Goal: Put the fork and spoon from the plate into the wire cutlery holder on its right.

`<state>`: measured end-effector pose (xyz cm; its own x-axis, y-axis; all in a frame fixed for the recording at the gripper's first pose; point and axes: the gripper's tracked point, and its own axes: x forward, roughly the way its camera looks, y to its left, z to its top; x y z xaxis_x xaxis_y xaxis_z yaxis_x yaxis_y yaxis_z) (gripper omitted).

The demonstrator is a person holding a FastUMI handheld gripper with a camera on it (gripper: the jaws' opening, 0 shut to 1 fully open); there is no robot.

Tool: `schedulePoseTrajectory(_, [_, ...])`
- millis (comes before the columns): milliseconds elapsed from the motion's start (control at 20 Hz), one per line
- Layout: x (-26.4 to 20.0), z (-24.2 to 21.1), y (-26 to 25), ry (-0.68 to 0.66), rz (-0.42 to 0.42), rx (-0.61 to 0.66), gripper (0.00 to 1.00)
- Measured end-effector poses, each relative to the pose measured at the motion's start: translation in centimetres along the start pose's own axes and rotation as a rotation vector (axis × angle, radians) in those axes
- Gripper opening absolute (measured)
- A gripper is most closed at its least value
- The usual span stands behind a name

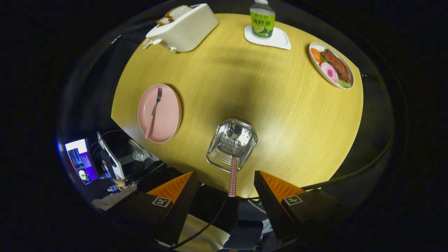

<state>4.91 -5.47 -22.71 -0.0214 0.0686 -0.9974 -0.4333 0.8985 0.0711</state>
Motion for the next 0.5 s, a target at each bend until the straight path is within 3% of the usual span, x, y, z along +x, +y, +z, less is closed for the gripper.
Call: schedulePoseTrajectory(500, [-4.5, -0.5, 5.3, -0.457, -0.056, -0.003, 1.00])
